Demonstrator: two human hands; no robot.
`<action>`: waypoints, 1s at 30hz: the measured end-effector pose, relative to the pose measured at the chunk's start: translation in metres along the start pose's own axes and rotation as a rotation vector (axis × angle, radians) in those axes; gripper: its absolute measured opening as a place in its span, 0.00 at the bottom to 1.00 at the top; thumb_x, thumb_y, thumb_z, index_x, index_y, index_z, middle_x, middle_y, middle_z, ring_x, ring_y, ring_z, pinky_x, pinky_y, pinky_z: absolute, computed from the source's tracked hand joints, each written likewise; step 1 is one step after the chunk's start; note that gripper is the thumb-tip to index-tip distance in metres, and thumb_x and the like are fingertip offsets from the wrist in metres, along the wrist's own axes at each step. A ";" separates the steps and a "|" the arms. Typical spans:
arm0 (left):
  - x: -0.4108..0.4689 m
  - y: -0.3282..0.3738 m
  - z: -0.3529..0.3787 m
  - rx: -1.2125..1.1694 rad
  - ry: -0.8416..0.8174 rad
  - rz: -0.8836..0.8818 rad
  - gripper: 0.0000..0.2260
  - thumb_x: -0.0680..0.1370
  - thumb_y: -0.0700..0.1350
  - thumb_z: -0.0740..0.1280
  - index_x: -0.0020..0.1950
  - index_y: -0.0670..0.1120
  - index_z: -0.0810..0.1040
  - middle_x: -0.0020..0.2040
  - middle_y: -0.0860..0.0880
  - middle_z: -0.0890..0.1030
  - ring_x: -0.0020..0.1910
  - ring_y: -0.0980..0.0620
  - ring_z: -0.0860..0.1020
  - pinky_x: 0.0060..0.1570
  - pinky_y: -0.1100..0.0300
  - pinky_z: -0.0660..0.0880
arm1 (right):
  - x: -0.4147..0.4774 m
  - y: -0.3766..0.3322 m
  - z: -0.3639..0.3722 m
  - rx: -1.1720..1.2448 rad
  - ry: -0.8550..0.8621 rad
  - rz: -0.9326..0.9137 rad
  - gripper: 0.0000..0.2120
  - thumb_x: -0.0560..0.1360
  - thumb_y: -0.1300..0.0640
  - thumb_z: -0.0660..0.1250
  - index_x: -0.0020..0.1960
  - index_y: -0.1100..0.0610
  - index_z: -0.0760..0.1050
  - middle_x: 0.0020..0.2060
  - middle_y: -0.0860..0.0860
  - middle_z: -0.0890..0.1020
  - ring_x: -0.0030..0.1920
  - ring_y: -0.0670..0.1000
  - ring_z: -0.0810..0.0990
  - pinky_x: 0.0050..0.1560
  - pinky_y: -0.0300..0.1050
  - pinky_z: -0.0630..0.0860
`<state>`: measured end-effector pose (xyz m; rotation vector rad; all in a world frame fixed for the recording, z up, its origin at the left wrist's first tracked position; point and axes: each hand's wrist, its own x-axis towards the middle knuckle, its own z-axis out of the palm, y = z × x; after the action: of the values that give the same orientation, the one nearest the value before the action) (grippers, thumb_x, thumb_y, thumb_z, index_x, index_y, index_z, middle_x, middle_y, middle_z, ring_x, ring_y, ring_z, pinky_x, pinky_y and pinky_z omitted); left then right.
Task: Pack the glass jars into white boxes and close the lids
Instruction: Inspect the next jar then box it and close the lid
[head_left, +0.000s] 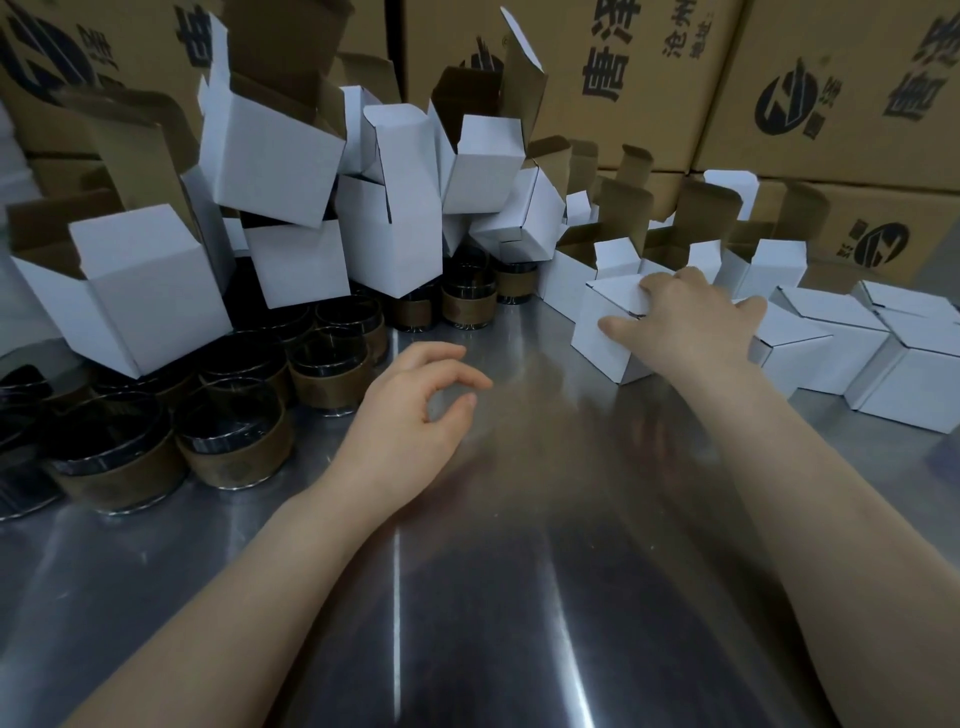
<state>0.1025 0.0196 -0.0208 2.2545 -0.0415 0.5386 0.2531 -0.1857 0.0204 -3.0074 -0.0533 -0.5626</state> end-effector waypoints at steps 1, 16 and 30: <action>0.000 0.000 0.000 0.007 -0.003 0.003 0.09 0.79 0.40 0.66 0.54 0.49 0.83 0.65 0.55 0.73 0.62 0.63 0.68 0.57 0.76 0.61 | 0.000 0.000 0.000 0.007 0.008 0.021 0.27 0.75 0.36 0.64 0.65 0.53 0.73 0.60 0.55 0.75 0.63 0.61 0.73 0.65 0.62 0.62; 0.001 -0.002 0.003 0.031 -0.023 0.004 0.09 0.78 0.40 0.66 0.53 0.50 0.83 0.62 0.55 0.75 0.55 0.59 0.72 0.49 0.68 0.63 | 0.007 0.002 0.014 -0.020 0.167 0.202 0.20 0.73 0.44 0.71 0.47 0.60 0.69 0.64 0.62 0.68 0.65 0.64 0.65 0.62 0.57 0.64; 0.001 -0.008 0.007 0.032 -0.069 0.071 0.07 0.77 0.40 0.67 0.50 0.49 0.83 0.46 0.54 0.81 0.37 0.72 0.71 0.38 0.76 0.64 | -0.025 -0.063 0.025 0.514 0.047 -0.393 0.21 0.77 0.52 0.65 0.68 0.56 0.73 0.59 0.55 0.79 0.60 0.56 0.76 0.59 0.51 0.72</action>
<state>0.1071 0.0201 -0.0298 2.3094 -0.1492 0.5024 0.2355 -0.1210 -0.0072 -2.4832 -0.6839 -0.5446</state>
